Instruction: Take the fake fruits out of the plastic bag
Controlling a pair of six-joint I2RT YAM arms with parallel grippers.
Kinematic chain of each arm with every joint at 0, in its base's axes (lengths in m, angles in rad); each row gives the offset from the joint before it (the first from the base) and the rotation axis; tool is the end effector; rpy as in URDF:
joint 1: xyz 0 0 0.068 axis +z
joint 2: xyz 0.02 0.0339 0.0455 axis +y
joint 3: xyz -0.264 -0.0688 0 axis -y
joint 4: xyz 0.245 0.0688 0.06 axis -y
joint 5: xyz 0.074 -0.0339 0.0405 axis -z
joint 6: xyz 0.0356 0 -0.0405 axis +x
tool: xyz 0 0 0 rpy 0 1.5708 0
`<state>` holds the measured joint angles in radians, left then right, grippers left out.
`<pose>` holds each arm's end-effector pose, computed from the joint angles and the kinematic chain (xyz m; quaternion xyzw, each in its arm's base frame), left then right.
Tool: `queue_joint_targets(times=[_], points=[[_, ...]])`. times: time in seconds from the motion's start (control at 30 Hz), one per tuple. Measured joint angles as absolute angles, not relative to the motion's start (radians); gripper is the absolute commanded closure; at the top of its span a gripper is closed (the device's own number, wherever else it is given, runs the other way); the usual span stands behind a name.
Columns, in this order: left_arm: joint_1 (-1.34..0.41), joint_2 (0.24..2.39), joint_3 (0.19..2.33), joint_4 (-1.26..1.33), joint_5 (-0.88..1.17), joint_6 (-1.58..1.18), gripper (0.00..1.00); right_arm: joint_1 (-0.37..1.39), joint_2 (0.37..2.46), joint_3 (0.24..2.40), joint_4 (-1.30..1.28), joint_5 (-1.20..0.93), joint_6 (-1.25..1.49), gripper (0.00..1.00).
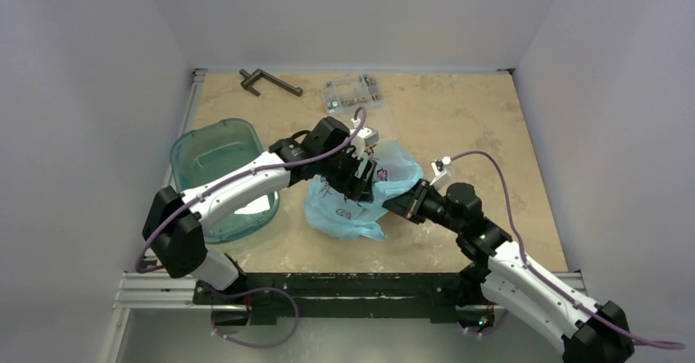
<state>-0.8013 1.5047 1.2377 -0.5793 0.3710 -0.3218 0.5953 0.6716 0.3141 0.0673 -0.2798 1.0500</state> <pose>0.2174 -0.2430 0.2899 0.2817 0.8773 -0.3315 0.2030 0.1332 0.1021 0.2173 0.0978 0.7924 0.5097 0.3205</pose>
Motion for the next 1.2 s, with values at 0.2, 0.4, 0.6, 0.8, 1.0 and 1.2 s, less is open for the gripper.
queue_joint_targets(times=[0.2,0.4,0.6,0.8,1.0,1.2], points=[[-0.812,1.431,1.122,-0.493,0.357,-0.342,0.17,0.595,0.628,0.314,0.044,-0.278,1.046,1.00],[-0.812,1.139,1.017,-0.475,0.284,-0.361,0.16,0.595,0.600,0.314,0.030,-0.276,1.036,1.00],[-0.776,1.071,1.015,-0.466,0.224,-0.384,0.24,0.595,0.608,0.314,0.030,-0.275,1.036,1.00],[-0.756,1.259,1.048,-0.498,0.240,-0.382,0.25,0.595,0.596,0.314,0.030,-0.275,1.036,1.00],[-0.762,1.425,1.098,-0.488,0.310,-0.363,0.25,0.595,0.596,0.314,0.031,-0.275,1.036,1.00],[-0.781,1.525,1.185,-0.493,0.332,-0.337,0.24,0.595,0.596,0.314,0.031,-0.275,1.036,1.00]])
